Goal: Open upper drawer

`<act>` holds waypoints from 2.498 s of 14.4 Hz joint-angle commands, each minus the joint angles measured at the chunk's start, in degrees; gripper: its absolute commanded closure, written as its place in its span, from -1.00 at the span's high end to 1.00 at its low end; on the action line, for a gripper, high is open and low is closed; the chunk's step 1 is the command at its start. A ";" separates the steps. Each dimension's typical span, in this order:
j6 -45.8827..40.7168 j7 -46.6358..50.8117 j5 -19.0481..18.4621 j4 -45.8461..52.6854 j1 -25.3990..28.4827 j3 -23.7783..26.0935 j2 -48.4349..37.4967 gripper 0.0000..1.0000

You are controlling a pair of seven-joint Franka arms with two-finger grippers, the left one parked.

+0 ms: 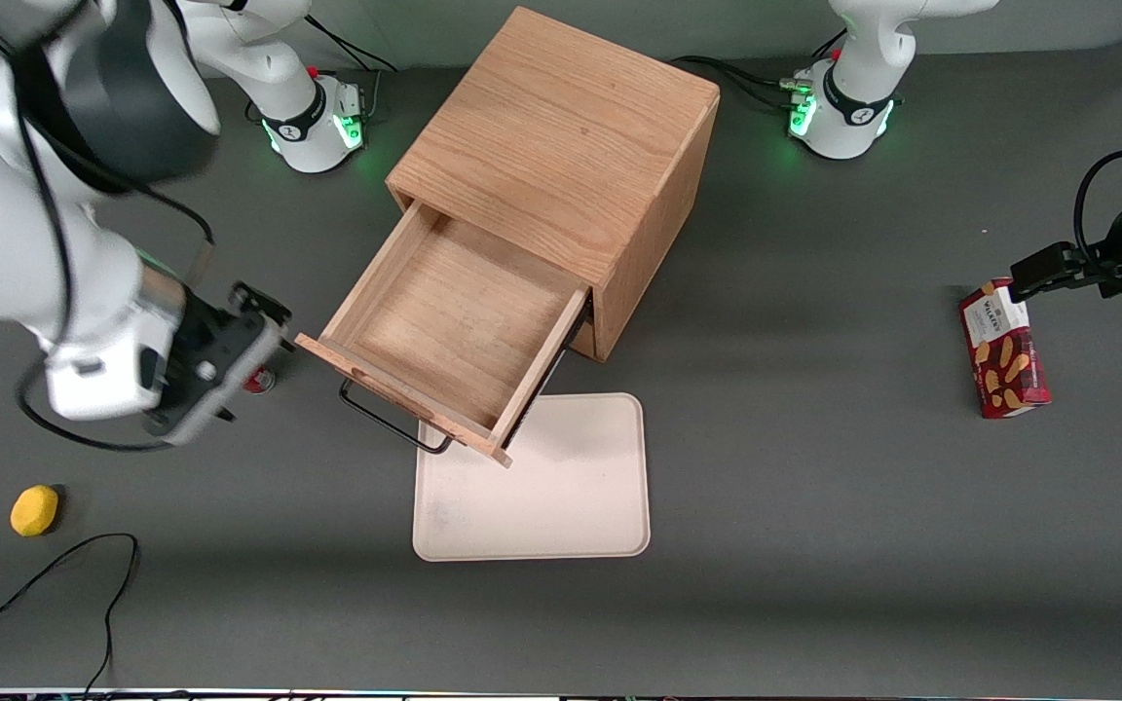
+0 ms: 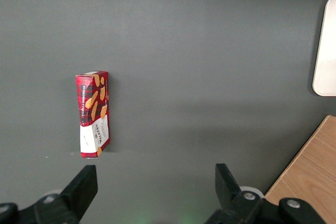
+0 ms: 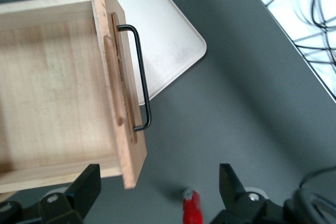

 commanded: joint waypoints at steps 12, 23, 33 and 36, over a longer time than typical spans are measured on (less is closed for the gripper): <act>1.00 25.47 -2.16 -18.61 -11.21 -1.24 -22.52 1.00; 4.15 25.73 -4.27 -23.72 -22.13 5.18 -23.33 1.00; 7.93 28.14 -3.65 -24.60 -24.93 6.22 -19.98 1.00; 8.64 30.27 -4.18 -24.51 -24.76 6.14 -19.98 1.00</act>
